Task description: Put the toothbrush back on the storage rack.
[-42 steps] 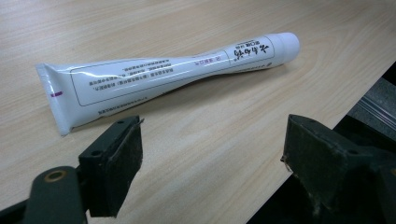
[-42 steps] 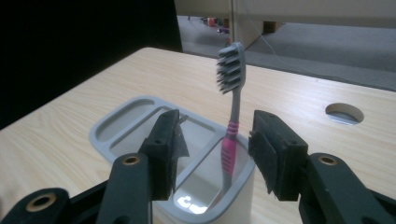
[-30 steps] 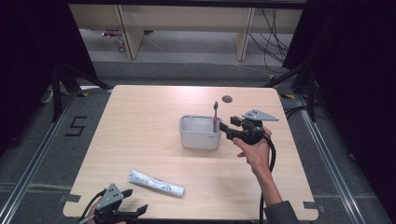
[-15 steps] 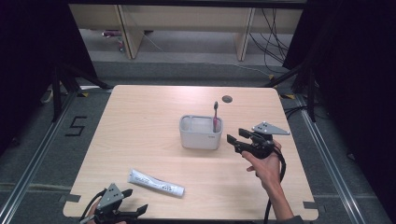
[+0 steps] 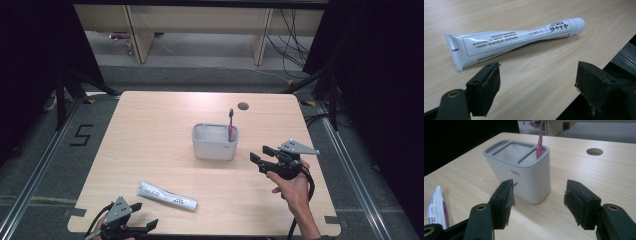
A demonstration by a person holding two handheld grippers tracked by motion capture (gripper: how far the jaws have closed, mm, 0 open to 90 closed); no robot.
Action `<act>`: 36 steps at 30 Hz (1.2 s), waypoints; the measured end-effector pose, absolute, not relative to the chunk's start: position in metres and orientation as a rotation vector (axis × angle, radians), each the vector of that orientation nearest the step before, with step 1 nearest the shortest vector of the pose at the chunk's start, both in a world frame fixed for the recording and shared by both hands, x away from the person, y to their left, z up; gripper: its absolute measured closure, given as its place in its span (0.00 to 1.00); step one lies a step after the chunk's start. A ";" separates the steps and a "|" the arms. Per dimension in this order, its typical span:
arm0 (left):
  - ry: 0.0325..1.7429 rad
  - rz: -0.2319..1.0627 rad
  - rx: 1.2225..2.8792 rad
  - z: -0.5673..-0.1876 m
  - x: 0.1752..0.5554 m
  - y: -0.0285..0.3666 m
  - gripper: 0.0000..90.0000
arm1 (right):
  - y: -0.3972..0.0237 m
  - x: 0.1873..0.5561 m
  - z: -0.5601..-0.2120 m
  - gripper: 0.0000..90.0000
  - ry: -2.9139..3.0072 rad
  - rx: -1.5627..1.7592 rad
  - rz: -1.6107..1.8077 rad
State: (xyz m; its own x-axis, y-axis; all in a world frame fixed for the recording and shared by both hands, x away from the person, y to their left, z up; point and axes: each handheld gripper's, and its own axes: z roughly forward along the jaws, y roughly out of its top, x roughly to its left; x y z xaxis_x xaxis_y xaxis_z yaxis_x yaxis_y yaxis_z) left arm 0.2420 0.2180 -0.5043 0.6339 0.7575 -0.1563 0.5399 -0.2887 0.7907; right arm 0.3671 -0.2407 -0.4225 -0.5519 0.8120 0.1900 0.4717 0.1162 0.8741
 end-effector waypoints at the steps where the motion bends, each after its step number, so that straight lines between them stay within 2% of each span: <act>1: 1.018 0.313 1.975 -0.504 0.242 0.218 0.22 | -0.242 0.367 -0.423 0.44 2.063 1.235 1.411; 15: 1.015 0.307 1.975 -0.505 0.242 0.218 0.22 | -0.242 0.353 -0.430 0.40 2.070 1.261 1.414; 34: 1.012 0.311 1.997 -0.504 0.242 0.220 0.22 | -0.251 0.330 -0.458 0.36 2.126 1.262 1.334; 36: 1.031 0.308 1.961 -0.505 0.242 0.217 0.22 | -0.252 0.327 -0.459 0.36 2.133 1.257 1.348</act>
